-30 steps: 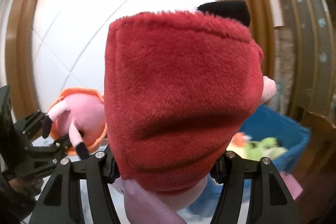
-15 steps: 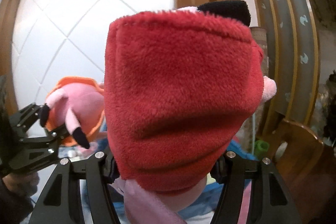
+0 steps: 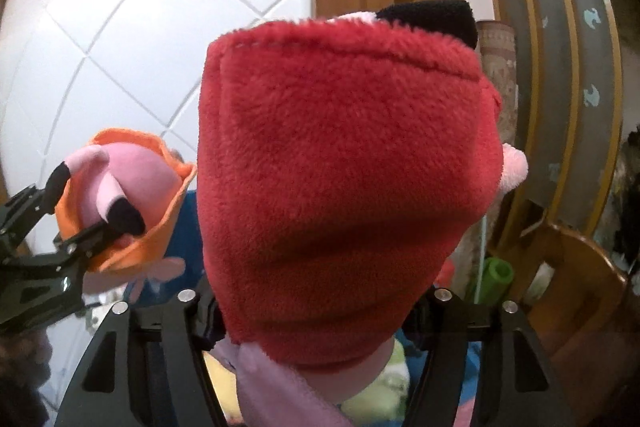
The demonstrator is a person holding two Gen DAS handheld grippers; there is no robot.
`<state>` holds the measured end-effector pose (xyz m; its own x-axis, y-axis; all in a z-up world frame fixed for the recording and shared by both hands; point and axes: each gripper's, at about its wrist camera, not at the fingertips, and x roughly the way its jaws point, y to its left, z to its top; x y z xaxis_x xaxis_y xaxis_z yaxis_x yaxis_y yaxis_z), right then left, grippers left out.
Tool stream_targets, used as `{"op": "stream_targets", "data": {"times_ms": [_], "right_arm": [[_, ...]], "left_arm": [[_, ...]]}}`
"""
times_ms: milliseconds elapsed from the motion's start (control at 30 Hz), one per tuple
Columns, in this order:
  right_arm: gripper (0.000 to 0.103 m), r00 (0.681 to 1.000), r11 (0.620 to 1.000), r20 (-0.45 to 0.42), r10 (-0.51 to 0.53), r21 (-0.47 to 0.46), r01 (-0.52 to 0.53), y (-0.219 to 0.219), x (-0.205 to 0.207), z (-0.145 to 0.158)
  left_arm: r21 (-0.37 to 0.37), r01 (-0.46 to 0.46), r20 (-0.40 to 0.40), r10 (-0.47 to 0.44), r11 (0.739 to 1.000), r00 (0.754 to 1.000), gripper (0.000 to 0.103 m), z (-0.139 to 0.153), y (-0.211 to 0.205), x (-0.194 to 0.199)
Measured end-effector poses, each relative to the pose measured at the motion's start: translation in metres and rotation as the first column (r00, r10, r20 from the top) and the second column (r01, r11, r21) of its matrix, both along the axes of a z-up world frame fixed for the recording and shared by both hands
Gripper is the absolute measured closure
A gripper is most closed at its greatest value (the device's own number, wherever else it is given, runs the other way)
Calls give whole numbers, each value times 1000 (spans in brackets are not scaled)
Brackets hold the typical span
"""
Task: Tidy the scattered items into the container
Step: 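Lift and carry both plush pigs with both tools toward the blue crate, then lower both pigs into the blue crate and open both tools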
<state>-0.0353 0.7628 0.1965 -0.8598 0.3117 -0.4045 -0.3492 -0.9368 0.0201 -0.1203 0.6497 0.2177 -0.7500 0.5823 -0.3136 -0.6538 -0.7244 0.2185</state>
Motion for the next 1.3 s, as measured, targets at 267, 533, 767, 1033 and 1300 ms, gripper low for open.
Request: {"op": "stream_targets", "data": {"times_ms": [267, 533, 767, 1033, 1300], "right_arm": [[6, 999, 1000, -22, 28, 7, -28, 10, -11, 1], [1, 990, 996, -117, 83, 23, -81, 14, 32, -1], [1, 976, 987, -148, 162, 34, -158, 0, 51, -5], [1, 971, 986, -174, 164, 69, -154, -19, 100, -25], [1, 989, 1000, -144, 24, 14, -22, 17, 139, -29]], "left_arm": [[57, -50, -46, 52, 997, 998, 0, 14, -4, -3], [120, -112, -34, 117, 986, 993, 0, 8, -43, 11], [162, -180, -14, 185, 970, 983, 0, -1, -76, 29], [126, -262, -9, 265, 957, 964, 0, -26, -107, 50], [145, -271, 44, 268, 952, 963, 0, -35, -108, 54]]}}
